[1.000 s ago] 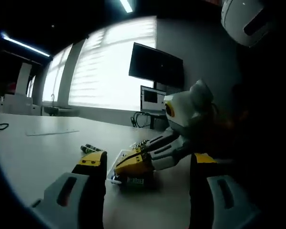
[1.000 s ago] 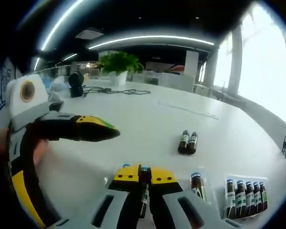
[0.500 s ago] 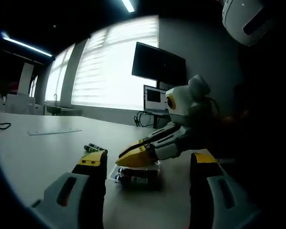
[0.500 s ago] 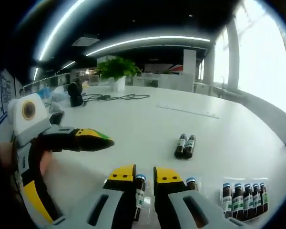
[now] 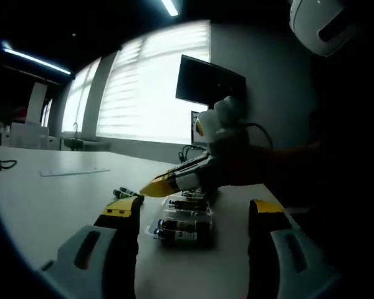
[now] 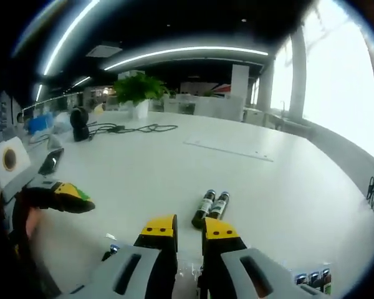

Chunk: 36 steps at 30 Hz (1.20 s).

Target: Grip medicine bottles put into box

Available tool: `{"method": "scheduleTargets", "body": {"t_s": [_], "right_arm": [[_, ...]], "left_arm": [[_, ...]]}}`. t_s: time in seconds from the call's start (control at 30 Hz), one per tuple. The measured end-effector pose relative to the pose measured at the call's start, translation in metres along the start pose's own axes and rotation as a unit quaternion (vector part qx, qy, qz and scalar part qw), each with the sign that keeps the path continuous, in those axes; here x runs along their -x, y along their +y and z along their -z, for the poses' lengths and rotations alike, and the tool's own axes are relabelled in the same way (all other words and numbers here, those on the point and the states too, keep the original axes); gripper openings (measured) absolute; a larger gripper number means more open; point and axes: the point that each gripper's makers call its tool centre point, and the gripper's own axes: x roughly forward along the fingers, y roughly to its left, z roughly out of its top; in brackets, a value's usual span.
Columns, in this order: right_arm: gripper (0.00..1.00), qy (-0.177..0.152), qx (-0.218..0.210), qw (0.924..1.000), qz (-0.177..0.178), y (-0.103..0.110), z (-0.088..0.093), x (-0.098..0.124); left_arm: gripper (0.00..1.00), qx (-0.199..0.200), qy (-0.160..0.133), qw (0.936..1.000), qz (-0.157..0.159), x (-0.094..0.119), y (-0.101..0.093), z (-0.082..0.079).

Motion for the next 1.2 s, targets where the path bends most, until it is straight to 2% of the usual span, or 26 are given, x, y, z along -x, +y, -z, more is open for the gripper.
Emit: {"method": "scheduleTargets", "body": {"t_s": [0.4,0.53,0.57,0.7,1.2], "right_arm": [[0.12,0.015,0.013,0.9998,0.006,-0.012,-0.011,-0.037],[0.12,0.026,0.023,0.9994,0.009,-0.016,-0.009,-0.046],[0.12,0.039,0.026,0.9989,0.009,-0.017,-0.005,-0.051],[0.12,0.052,0.028,0.9982,0.009,-0.016,0.000,-0.053],[0.08,0.068,0.045,0.9966,0.016,-0.017,0.010,-0.058]], "left_arm": [[0.63,0.000,0.000,1.0000,-0.002,0.000,0.000,0.000],[0.63,0.000,-0.001,1.0000,-0.002,0.000,0.000,0.000],[0.63,0.000,0.000,1.0000,-0.002,0.000,0.000,0.000],[0.63,0.000,-0.001,1.0000,-0.002,-0.001,0.000,0.000],[0.63,0.000,-0.002,1.0000,-0.001,-0.004,-0.004,-0.003]]}}
